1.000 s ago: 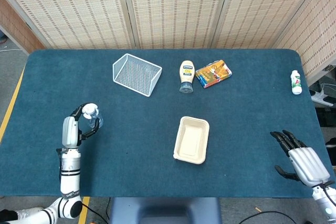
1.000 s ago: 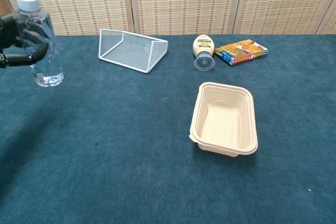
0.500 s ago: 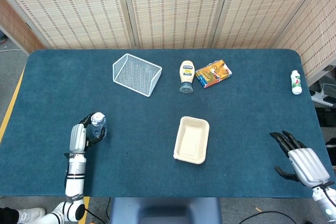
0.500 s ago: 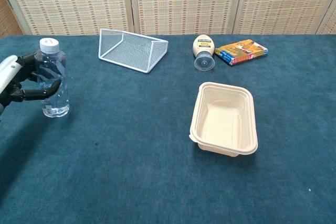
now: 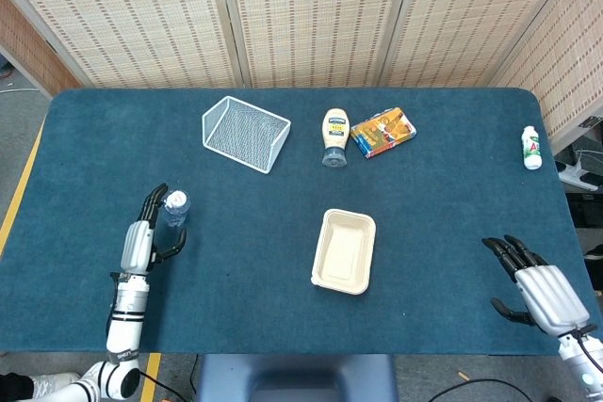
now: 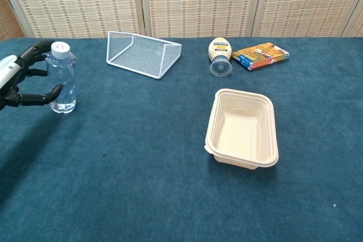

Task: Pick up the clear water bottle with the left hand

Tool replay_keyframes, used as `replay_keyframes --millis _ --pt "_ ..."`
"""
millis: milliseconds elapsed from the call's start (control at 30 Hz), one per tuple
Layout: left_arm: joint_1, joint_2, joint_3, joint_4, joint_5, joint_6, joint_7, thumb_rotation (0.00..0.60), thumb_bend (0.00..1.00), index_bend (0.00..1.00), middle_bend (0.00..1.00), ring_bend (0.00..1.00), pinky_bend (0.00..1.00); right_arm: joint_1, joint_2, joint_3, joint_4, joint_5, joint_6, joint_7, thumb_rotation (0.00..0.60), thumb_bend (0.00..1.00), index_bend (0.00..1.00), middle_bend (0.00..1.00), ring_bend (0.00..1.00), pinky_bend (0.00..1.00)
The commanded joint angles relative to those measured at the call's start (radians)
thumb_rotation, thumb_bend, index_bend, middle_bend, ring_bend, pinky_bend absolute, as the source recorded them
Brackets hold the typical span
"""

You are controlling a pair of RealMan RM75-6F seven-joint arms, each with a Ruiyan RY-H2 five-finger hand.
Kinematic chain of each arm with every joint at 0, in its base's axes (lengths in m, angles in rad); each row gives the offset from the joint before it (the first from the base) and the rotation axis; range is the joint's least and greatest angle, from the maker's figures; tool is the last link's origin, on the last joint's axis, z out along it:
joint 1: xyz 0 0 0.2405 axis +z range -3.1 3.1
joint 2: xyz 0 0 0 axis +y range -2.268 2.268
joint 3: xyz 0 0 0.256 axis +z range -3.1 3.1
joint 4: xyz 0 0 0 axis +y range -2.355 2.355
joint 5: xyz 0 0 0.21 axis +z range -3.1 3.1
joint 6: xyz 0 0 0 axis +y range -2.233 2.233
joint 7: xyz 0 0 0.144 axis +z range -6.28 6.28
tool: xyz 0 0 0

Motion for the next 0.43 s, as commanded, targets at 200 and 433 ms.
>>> replay_keyframes --millis 200,433 --pt "0.036 0.206 0.047 -0.182 0.038 0.009 0.217 0.6 0.4 0.0 0.0 0.0 0.17 0.005 -0.002 0.001 -0.002 0.002 -0.009 -0.007 0.6 0.21 0.0 0.07 0.0 0.23" --pt "0.104 0.403 0.116 -0.317 0.021 0.0 0.544 0.6 0.4 0.0 0.0 0.0 0.17 0.004 -0.008 -0.002 -0.002 0.007 -0.014 -0.025 0.6 0.21 0.0 0.07 0.0 0.23"
